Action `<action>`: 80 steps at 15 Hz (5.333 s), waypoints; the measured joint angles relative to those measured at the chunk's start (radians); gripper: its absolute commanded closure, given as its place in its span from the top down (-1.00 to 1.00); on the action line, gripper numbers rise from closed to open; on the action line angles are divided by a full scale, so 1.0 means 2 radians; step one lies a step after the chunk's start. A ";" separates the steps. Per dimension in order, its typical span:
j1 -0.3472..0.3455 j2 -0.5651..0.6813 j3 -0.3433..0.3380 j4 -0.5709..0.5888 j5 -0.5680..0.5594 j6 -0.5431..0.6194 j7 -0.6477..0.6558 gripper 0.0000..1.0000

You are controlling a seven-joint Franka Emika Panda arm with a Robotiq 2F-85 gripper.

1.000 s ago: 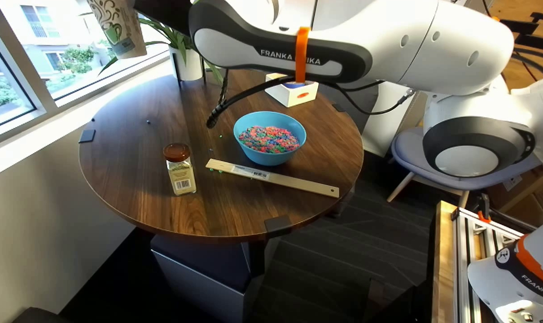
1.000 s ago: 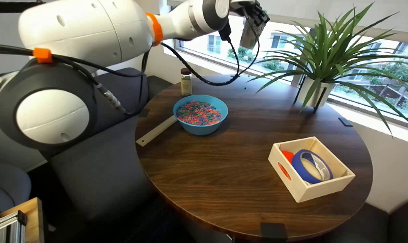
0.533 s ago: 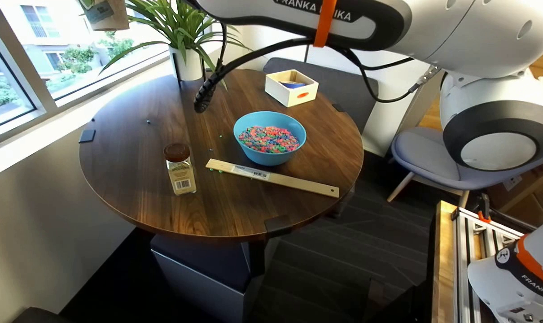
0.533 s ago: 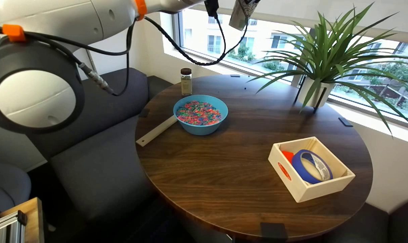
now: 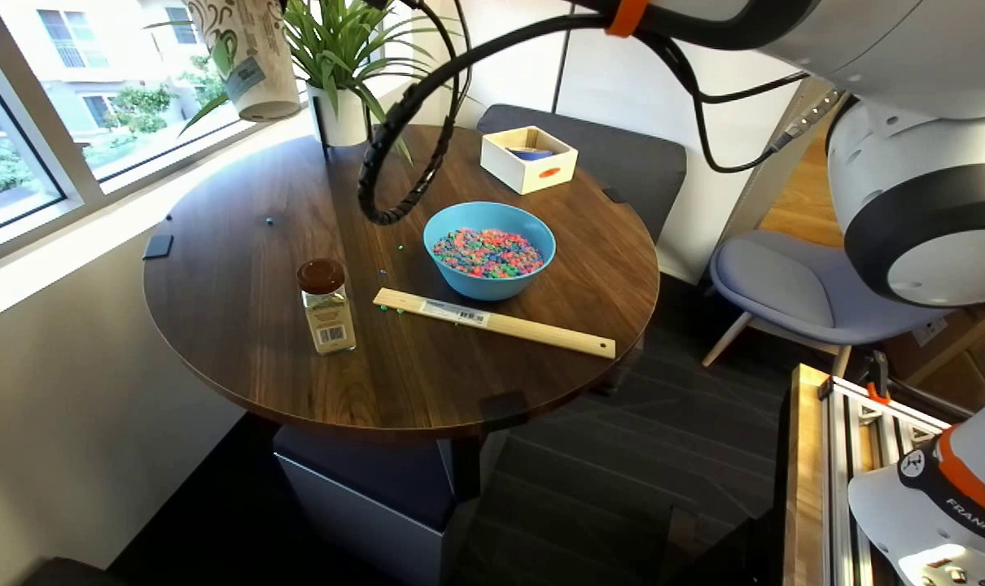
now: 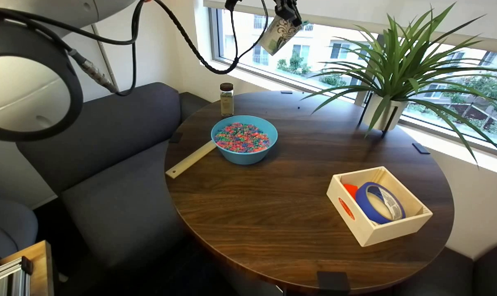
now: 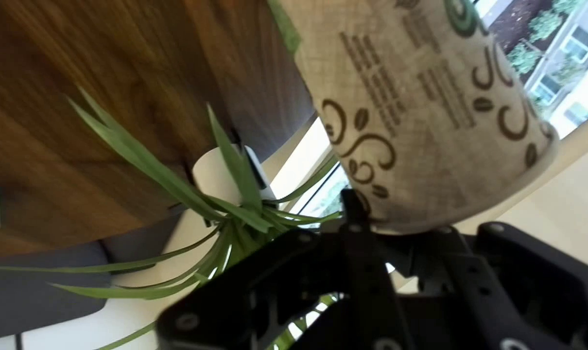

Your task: Lift the cup from the table and put it in the box

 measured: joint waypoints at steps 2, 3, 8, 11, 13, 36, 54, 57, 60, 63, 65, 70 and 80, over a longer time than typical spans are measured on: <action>0.005 -0.006 -0.003 0.000 -0.010 -0.016 0.012 -0.85; 0.005 -0.006 -0.003 0.000 -0.010 -0.017 0.014 -0.85; 0.004 -0.006 -0.002 0.000 -0.016 -0.014 0.014 -0.96; -0.006 -0.004 0.002 -0.001 -0.023 0.029 -0.039 -0.96; -0.016 -0.003 0.004 -0.001 -0.023 0.065 -0.094 -0.96; -0.020 -0.012 0.011 -0.001 -0.031 0.080 -0.163 -0.96; -0.046 -0.061 0.024 0.000 -0.019 -0.165 -0.158 -0.85; -0.046 -0.061 0.024 0.000 -0.019 -0.165 -0.155 -0.96; -0.051 -0.060 0.031 -0.001 -0.018 -0.152 -0.176 -0.96; -0.085 -0.059 0.057 -0.002 0.005 -0.105 -0.262 -0.96; -0.116 -0.059 0.075 -0.002 0.030 -0.078 -0.329 -0.96; -0.177 -0.060 0.127 -0.002 0.106 -0.074 -0.470 -0.96; -0.204 -0.073 0.116 -0.004 0.104 -0.197 -0.536 -0.85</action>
